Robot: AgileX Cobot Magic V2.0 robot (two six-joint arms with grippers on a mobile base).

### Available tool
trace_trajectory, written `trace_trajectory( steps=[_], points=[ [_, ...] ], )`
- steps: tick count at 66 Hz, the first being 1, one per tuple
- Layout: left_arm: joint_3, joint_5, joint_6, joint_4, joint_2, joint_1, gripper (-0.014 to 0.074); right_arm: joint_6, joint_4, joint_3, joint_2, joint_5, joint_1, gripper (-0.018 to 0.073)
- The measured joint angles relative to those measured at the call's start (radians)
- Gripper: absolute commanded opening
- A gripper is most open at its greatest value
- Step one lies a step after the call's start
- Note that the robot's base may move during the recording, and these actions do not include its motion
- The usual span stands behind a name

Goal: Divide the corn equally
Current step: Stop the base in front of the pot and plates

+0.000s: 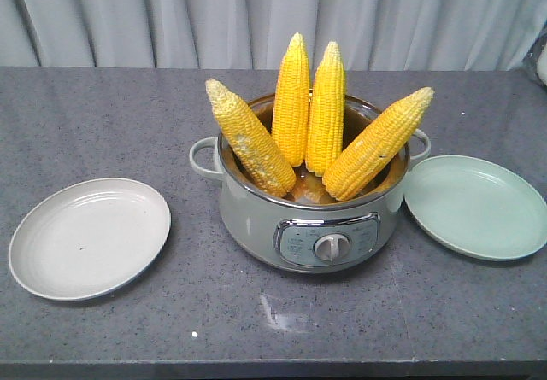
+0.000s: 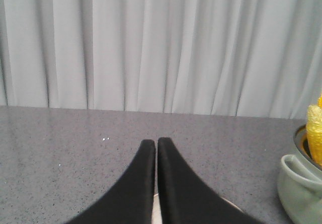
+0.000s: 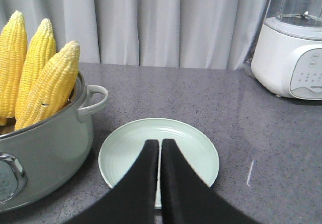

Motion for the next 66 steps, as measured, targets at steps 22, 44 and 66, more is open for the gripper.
trace_trajectory(
  steps=[22,44,66],
  points=[
    [-0.171,0.050,0.007,0.000,0.315,0.000,-0.0007,-0.007,0.003,-0.181,0.261,0.093,0.000,-0.0005],
    [-0.171,0.101,0.008,0.008,0.433,0.000,0.0030,-0.007,0.003,-0.181,0.337,0.136,0.000,0.0015],
    [-0.171,0.124,0.032,0.034,0.480,0.000,0.0572,-0.011,0.003,-0.181,0.340,0.237,0.000,0.0468]
  ],
)
